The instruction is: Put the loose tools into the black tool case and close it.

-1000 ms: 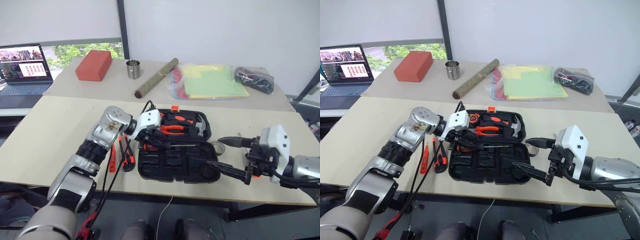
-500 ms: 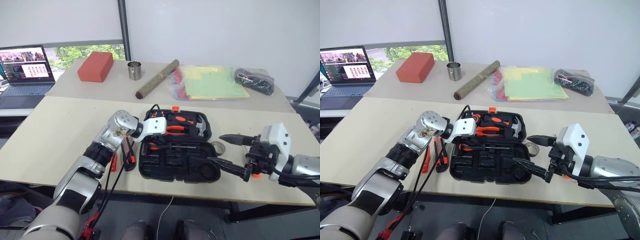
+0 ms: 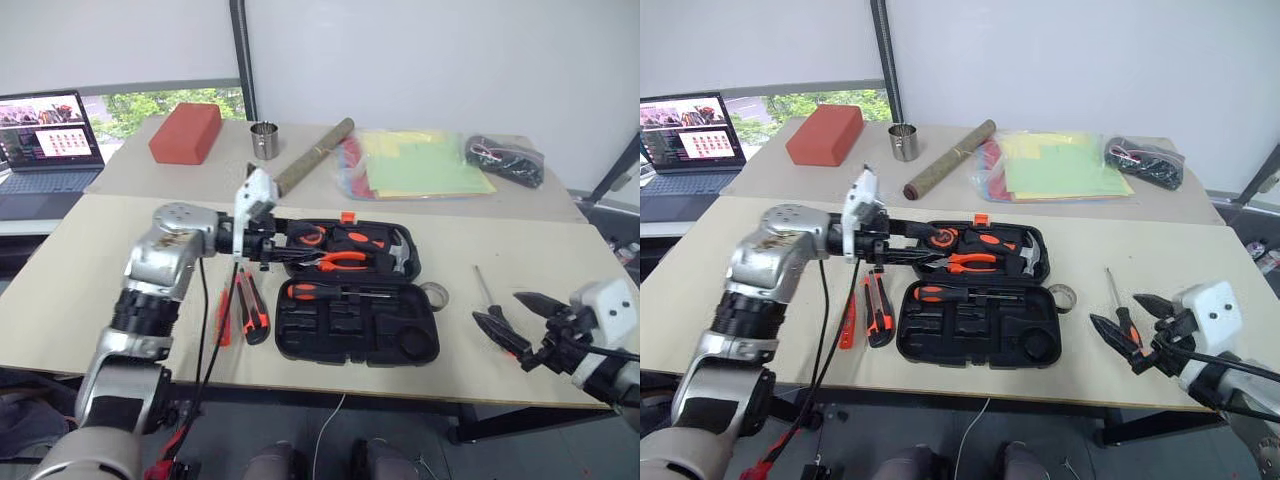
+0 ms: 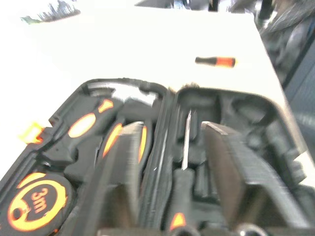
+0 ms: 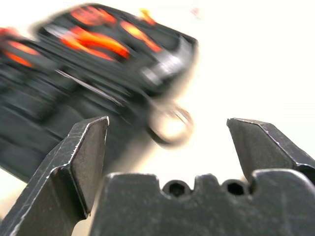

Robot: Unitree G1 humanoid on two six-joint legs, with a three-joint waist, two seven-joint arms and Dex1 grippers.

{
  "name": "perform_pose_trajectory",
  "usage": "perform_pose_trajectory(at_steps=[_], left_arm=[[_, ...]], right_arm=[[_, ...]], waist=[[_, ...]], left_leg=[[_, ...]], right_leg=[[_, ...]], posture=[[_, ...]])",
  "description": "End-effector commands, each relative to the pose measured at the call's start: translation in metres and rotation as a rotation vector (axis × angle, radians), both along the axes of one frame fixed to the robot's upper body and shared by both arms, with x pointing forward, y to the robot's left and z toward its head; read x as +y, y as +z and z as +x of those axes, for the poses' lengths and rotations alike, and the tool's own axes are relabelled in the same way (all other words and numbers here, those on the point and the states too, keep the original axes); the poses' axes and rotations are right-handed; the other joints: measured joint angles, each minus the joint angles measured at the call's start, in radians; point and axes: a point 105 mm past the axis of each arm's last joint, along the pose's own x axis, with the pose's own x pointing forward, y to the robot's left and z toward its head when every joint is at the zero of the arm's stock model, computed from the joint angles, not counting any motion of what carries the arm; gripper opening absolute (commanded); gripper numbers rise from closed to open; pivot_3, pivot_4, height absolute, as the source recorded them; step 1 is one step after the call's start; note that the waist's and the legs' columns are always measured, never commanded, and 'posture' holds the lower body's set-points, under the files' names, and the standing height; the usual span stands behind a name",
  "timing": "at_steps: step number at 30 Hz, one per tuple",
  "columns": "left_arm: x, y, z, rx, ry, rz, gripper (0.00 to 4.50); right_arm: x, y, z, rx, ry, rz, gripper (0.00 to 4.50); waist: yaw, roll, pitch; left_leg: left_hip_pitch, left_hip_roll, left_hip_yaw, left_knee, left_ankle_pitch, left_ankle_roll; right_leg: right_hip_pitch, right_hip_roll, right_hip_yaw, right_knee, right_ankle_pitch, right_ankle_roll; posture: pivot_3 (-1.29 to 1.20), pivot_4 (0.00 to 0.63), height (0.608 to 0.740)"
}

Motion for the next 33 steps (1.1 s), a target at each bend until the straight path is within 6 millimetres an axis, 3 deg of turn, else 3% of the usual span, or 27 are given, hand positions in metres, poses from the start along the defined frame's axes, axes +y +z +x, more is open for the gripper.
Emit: perform_pose_trajectory(at_steps=[1,2,3,12,22,25,33], left_arm=[[0.0,0.009,-0.031,0.03,-0.116,-0.024,3.99],[0.0,0.008,-0.034,0.038,-0.124,-0.022,4.37],[0.0,0.008,-0.036,0.044,-0.128,-0.02,4.48],[-0.003,-0.004,-0.049,0.02,-0.189,0.053,4.48],[-0.006,-0.008,-0.049,0.01,-0.206,0.088,4.48],[-0.006,-0.011,-0.049,0.001,-0.214,0.104,4.5],[-0.001,-0.009,-0.045,0.005,-0.194,0.107,4.5]], right_arm=[[-0.02,0.0,0.005,-0.028,-0.109,-0.01,4.5],[-0.022,-0.003,0.006,-0.018,-0.116,-0.01,4.5],[-0.022,-0.006,0.007,-0.01,-0.119,-0.01,4.5],[-0.022,-0.038,0.024,0.057,-0.188,0.005,4.5],[-0.024,-0.074,0.032,0.127,-0.241,0.032,4.5],[-0.029,-0.078,0.037,0.129,-0.26,0.048,3.76],[-0.028,-0.074,0.041,0.085,-0.251,0.081,1.04]], waist=[[-0.003,0.0,0.0],[-0.003,0.0,0.0],[-0.003,0.0,0.0],[-0.013,0.003,0.0],[-0.019,0.004,0.0],[-0.02,0.004,0.0],[-0.02,0.004,0.0]], left_leg=[[0.0,0.0,0.0,0.0,0.0,-0.001],[0.001,0.0,0.0,0.0,0.001,-0.001],[0.001,0.0,0.0,0.0,0.001,-0.002],[0.003,0.0,0.001,-0.002,0.001,-0.003],[0.004,0.0,0.002,-0.002,0.002,-0.003],[0.004,0.0,0.002,-0.002,0.002,-0.004],[0.005,0.001,0.002,-0.002,0.002,-0.004]], right_leg=[[0.0,0.0,0.0,0.0,-0.001,0.001],[0.0,0.0,0.001,0.0,-0.003,0.004],[0.0,0.0,0.001,0.001,-0.003,0.005],[0.0,0.002,0.004,0.003,-0.002,0.001],[0.0,0.003,0.004,0.003,-0.001,-0.002],[0.0,0.004,0.005,0.003,-0.003,0.0],[0.0,0.004,0.005,0.003,-0.001,-0.002]], posture=[[0.0,0.15,0.736],[0.0,0.15,0.736],[0.0,0.15,0.736],[0.0,0.15,0.736],[0.0,0.15,0.736],[0.0,0.15,0.736],[0.0,0.15,0.736]])
